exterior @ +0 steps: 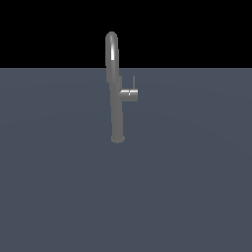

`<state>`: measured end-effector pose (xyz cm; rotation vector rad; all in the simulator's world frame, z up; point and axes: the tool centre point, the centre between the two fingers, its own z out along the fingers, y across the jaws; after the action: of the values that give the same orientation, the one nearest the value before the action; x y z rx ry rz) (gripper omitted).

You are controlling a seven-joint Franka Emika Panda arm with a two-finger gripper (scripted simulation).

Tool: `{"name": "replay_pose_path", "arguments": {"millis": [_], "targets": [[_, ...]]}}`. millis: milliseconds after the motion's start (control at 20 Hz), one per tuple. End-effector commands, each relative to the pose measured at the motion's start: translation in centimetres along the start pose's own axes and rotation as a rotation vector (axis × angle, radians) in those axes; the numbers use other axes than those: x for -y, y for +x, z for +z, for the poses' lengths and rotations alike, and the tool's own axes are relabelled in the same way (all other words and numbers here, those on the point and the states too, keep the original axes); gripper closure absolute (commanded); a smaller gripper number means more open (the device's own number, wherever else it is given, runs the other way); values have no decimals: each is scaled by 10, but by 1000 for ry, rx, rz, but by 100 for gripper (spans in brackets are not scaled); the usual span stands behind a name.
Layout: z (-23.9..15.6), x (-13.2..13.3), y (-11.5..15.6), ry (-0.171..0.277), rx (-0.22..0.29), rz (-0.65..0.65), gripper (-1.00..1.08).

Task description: Turn on the faucet by rotating a designated handle.

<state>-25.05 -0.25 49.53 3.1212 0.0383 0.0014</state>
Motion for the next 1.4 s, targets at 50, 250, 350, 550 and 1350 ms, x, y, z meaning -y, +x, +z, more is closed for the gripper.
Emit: {"name": "replay_pose_path", "arguments": {"millis": [50, 250, 350, 550, 1350], "targets": [[0, 0, 0, 0, 0, 0, 108], [0, 1, 3, 8, 9, 8, 108], [0, 2, 6, 16, 17, 16, 108], [0, 4, 16, 40, 42, 41, 108], [10, 13, 92, 238, 248, 239, 108]]}}
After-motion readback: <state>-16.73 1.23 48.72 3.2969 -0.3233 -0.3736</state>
